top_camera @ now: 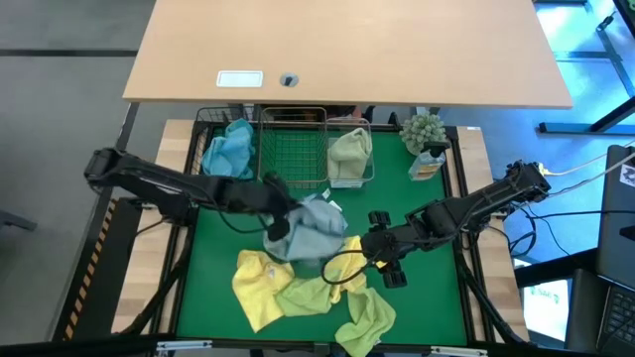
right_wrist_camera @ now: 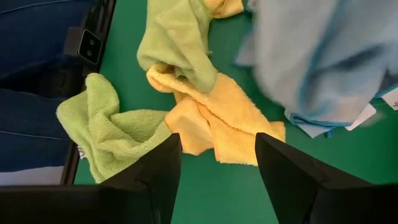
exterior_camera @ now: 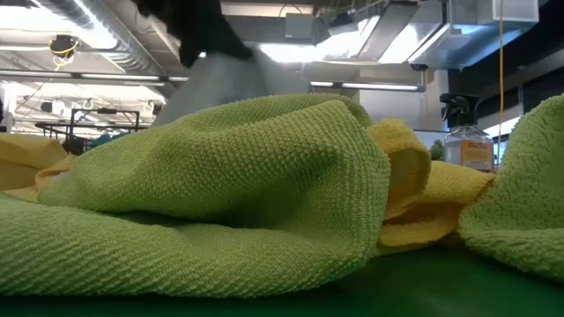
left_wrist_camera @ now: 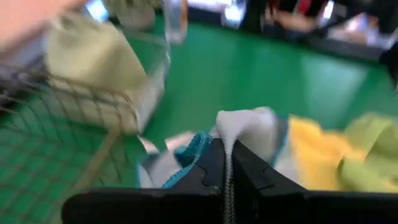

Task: Sort microfiber towel by color & place in baskets
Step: Put the light blue microfiber cloth into the black wire basket

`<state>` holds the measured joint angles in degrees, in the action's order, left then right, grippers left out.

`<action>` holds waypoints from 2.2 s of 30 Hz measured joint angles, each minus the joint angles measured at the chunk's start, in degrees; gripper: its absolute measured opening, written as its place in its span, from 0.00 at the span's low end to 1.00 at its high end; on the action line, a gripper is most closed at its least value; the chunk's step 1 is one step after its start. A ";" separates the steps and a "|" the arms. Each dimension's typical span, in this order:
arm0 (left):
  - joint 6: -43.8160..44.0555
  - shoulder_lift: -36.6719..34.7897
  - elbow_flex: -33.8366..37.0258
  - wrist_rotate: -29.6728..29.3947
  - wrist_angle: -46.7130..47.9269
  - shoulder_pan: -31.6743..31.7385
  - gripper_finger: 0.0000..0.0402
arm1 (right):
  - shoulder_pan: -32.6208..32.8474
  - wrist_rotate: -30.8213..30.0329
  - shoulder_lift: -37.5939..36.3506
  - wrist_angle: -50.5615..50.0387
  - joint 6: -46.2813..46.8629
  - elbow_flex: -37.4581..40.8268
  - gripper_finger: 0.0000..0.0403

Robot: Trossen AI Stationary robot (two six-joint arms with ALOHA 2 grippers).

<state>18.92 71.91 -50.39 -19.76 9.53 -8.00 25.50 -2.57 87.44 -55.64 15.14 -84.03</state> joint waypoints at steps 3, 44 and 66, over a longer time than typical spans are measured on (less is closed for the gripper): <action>-0.23 -4.15 -0.63 -1.75 -0.36 0.79 0.01 | 0.00 0.00 0.00 0.00 0.00 0.00 0.51; -18.87 -32.60 -14.67 -39.29 19.03 11.68 0.00 | 0.00 -0.02 0.00 -0.04 -0.04 0.00 0.51; 3.72 -30.36 11.37 -32.59 27.64 32.87 0.00 | 0.00 -0.02 0.00 -0.02 -0.36 0.00 0.51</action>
<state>22.64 41.55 -39.03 -52.35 37.18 24.86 25.50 -2.58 87.44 -55.66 14.78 -84.03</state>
